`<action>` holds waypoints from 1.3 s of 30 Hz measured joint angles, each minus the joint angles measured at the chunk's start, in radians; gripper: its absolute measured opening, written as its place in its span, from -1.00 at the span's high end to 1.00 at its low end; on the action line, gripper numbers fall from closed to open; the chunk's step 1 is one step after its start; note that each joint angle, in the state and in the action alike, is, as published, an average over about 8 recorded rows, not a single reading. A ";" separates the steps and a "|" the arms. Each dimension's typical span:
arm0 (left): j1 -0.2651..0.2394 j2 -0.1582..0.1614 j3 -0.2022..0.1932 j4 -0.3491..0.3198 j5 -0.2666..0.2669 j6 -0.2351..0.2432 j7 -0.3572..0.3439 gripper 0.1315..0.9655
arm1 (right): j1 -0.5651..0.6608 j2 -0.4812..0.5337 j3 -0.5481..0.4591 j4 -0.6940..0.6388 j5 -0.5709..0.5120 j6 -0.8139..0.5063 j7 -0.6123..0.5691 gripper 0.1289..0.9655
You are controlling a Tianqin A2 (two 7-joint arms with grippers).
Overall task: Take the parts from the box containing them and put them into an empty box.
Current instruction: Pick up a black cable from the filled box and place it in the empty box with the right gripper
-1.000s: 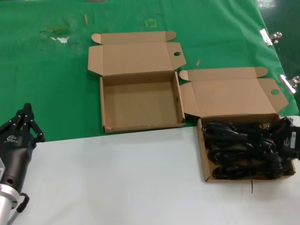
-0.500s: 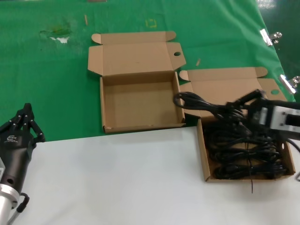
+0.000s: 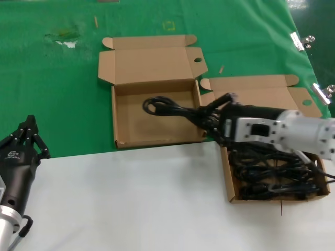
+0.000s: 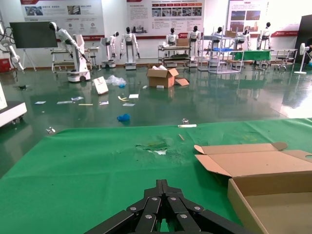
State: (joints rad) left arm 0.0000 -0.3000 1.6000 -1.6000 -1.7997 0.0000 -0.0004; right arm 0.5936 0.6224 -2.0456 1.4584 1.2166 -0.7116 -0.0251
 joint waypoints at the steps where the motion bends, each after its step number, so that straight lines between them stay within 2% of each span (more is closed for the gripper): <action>1: 0.000 0.000 0.000 0.000 0.000 0.000 0.000 0.98 | 0.009 -0.019 -0.008 -0.015 -0.011 0.007 -0.008 0.90; 14: 0.000 0.000 0.000 0.000 0.000 0.000 0.000 0.98 | 0.115 -0.230 -0.078 -0.273 -0.080 0.102 -0.120 0.90; 26: 0.000 0.000 0.000 0.000 0.000 0.000 0.000 0.98 | 0.197 -0.338 -0.094 -0.552 -0.015 0.210 -0.332 0.90; 32: 0.000 0.000 0.000 0.000 0.000 0.000 0.000 0.98 | 0.212 -0.353 -0.089 -0.603 0.014 0.232 -0.379 0.90; 39: 0.000 0.000 0.000 0.000 0.000 0.000 0.000 0.98 | 0.205 -0.349 -0.088 -0.600 0.024 0.235 -0.383 0.85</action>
State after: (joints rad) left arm 0.0000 -0.3000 1.6000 -1.6000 -1.7997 0.0000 -0.0004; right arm 0.7983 0.2730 -2.1337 0.8588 1.2403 -0.4764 -0.4079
